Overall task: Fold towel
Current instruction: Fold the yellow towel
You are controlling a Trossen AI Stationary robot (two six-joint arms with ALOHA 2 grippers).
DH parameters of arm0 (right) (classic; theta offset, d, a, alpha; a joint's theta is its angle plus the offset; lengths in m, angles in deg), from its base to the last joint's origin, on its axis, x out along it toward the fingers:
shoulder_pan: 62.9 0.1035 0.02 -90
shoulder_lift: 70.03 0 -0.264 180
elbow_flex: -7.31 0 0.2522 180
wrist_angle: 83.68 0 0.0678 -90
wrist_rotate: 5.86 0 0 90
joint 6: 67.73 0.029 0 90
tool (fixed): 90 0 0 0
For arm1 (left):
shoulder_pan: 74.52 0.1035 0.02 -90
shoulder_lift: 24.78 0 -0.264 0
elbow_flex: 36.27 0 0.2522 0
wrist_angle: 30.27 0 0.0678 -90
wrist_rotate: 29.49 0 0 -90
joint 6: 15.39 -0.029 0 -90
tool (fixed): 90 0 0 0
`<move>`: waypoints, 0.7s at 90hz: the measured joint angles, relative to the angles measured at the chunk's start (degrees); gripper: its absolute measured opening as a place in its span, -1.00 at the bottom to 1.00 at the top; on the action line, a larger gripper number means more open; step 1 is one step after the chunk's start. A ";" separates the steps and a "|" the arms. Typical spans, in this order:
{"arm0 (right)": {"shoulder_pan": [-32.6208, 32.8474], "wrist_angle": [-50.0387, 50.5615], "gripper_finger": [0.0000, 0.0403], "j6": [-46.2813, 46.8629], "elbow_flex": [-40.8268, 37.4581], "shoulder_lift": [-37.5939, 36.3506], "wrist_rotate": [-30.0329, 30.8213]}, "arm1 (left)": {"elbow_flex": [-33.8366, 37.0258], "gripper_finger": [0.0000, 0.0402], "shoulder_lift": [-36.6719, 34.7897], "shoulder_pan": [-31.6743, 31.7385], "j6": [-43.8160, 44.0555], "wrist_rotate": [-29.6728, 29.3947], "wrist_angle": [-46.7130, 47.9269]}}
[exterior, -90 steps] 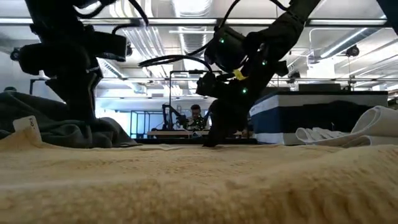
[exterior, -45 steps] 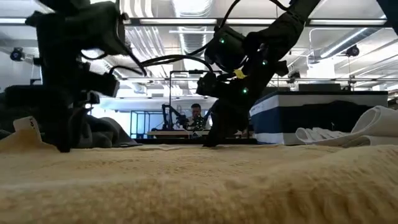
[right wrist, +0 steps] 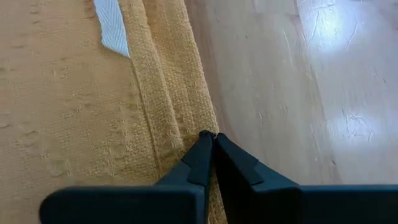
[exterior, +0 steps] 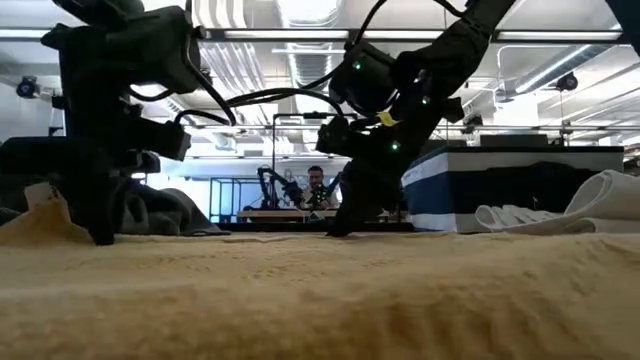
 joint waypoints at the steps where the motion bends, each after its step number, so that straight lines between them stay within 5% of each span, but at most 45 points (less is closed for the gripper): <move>1: 0.04 0.03 -0.97 -0.11 0.00 0.00 0.01 | -0.12 -0.96 -0.08 0.00 0.26 -0.39 0.27; 21: 0.32 0.27 -0.97 -1.84 0.00 0.00 0.20 | -3.90 -0.93 -2.27 0.00 5.24 -9.50 7.76; 63: 1.15 0.51 -0.97 -3.25 -0.02 0.00 0.58 | -0.16 -0.98 -3.13 0.37 9.74 -24.15 6.27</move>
